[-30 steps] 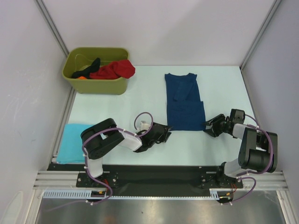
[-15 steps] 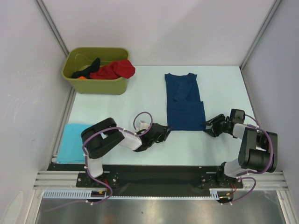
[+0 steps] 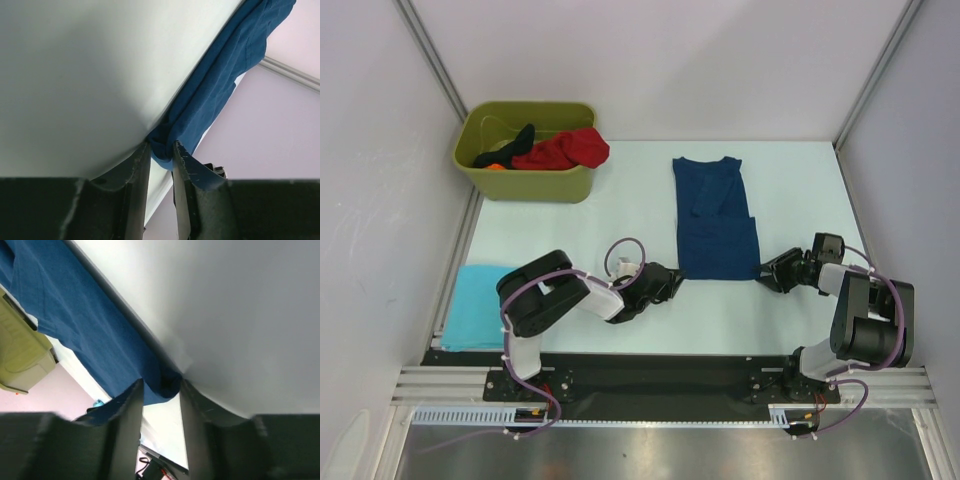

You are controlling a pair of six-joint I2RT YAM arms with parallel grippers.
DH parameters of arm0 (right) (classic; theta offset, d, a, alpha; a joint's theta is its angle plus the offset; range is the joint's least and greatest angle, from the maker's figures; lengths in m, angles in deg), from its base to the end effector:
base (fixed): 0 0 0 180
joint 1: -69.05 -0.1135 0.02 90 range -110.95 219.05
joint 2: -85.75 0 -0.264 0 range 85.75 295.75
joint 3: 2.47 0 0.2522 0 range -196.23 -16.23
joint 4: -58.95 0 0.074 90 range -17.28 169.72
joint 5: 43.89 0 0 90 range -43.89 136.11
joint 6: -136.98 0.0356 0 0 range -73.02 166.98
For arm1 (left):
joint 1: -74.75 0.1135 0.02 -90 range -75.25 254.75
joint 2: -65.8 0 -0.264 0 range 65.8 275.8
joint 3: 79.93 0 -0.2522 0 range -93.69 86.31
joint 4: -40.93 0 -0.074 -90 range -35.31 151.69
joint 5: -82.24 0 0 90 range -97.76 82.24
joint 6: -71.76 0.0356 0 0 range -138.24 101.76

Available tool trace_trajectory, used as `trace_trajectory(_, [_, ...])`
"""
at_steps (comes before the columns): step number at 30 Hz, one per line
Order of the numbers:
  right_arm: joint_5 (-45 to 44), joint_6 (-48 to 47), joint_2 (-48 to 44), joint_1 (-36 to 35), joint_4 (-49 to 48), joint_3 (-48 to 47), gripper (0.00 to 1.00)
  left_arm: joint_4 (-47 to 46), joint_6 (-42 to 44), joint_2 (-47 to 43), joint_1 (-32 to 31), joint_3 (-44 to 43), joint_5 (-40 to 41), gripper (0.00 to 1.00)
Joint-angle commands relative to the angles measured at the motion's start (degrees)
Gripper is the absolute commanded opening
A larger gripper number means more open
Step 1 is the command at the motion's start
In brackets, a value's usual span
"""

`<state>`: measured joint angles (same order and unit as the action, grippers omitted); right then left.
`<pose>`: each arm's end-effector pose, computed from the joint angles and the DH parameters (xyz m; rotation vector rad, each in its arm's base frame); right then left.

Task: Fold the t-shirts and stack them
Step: Fold the tshirt

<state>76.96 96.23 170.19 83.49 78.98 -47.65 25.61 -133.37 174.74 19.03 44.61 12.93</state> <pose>0.2400 -0.0429 0.1268 1.2257 2.3533 0.9139 0.2020 -0.2740 0.0942 -1.4198 2.0447 -1.1651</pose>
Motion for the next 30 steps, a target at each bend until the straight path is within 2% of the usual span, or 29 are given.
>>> trace_trajectory(1, [-2.8,-0.5,1.3,0.2,0.9,-0.8,0.37,4.7,-15.2,2.5,0.5,0.4,0.1,0.29])
trace_trajectory(2, [-2.8,-0.5,1.8,0.1,0.9,-0.7,0.31,4.5,-15.2,2.5,0.6,0.6,0.0,0.26])
trace_trajectory(4, [-2.6,-0.4,2.0,0.1,0.6,-0.8,0.24,3.7,-14.9,2.5,0.5,1.1,-0.1,0.23])
trace_trajectory(5, [-2.6,-0.6,2.0,0.0,0.7,-0.9,0.17,3.4,-14.2,2.3,0.5,1.2,-0.3,0.14])
trace_trajectory(7, [-3.0,-1.4,2.0,-0.2,1.6,-1.3,0.11,3.8,-12.8,1.8,0.5,1.4,-1.0,0.03])
trace_trajectory(8, [-2.8,-1.9,2.0,-0.3,1.7,-1.4,0.04,4.0,-11.3,1.4,0.6,1.6,-1.3,0.00])
trace_trajectory(10, [-2.3,-3.6,1.6,-0.5,3.7,-1.8,0.00,4.4,-10.4,0.0,0.4,2.9,-1.7,0.00])
trace_trajectory(18, [-2.3,-8.5,-6.6,0.0,14.6,-1.6,0.00,3.3,-7.8,-6.3,-1.6,8.9,-3.2,0.00])
trace_trajectory(23, [-2.5,-8.2,-15.5,-0.2,21.4,0.6,0.00,6.1,-8.4,-10.3,-3.8,10.5,-2.8,0.00])
trace_trajectory(30, [-4.5,-10.9,-21.4,-0.7,28.6,3.3,0.00,9.9,-7.9,-16.9,-6.2,12.9,-2.6,0.01])
